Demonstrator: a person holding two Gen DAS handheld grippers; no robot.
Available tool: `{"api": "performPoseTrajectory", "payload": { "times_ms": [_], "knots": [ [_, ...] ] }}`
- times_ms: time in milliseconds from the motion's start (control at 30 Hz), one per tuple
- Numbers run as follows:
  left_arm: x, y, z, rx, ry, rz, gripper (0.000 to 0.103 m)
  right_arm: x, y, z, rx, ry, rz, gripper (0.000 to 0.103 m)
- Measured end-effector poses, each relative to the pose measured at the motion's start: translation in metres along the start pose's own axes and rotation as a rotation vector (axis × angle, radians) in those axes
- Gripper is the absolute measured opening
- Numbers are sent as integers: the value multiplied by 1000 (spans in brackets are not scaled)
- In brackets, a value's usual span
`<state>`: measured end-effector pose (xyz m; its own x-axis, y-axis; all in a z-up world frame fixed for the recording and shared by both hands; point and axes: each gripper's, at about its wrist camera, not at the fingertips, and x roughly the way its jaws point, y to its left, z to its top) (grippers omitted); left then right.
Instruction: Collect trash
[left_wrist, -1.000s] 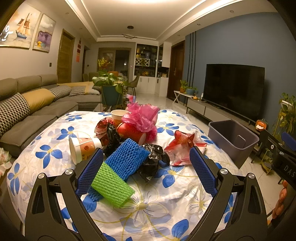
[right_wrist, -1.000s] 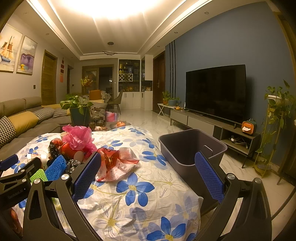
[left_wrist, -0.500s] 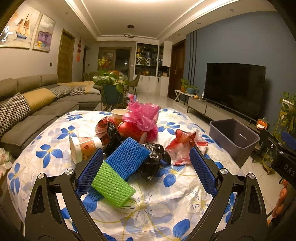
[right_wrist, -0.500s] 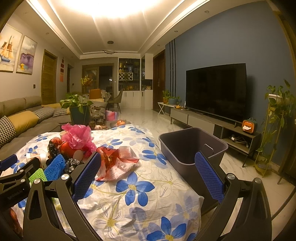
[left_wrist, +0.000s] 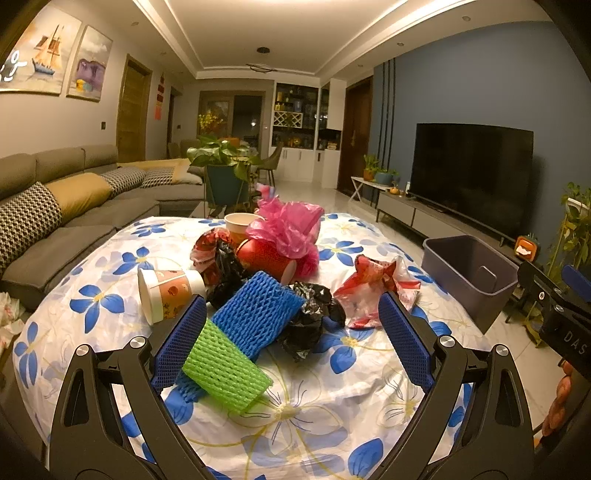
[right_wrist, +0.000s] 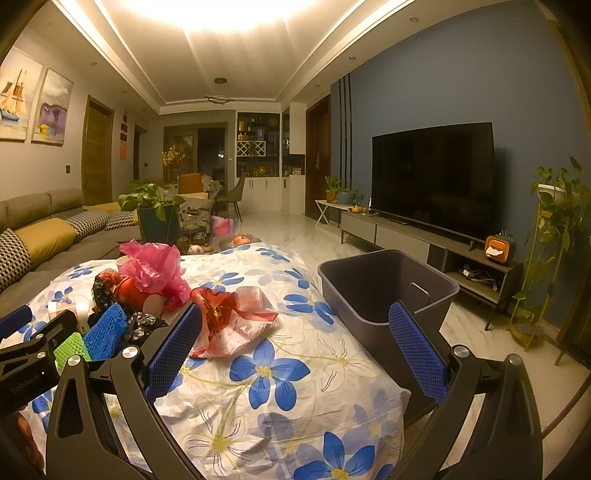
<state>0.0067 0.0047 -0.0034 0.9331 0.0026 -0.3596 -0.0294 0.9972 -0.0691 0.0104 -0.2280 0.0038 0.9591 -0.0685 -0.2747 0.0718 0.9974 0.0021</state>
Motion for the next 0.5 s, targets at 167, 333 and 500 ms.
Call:
{"api": "performPoseTrajectory", "payload": {
  "times_ms": [167,333,500],
  "knots": [
    [1,0,0,0,0,0,93,-1,0,0,1,2,2,98],
    [3,1,0,-6,1,3,93,2,1,-2,-3,2,5,98],
    [9,3,-1,-12,7,3,93,7,3,-4,-9,2,3,98]
  ]
}}
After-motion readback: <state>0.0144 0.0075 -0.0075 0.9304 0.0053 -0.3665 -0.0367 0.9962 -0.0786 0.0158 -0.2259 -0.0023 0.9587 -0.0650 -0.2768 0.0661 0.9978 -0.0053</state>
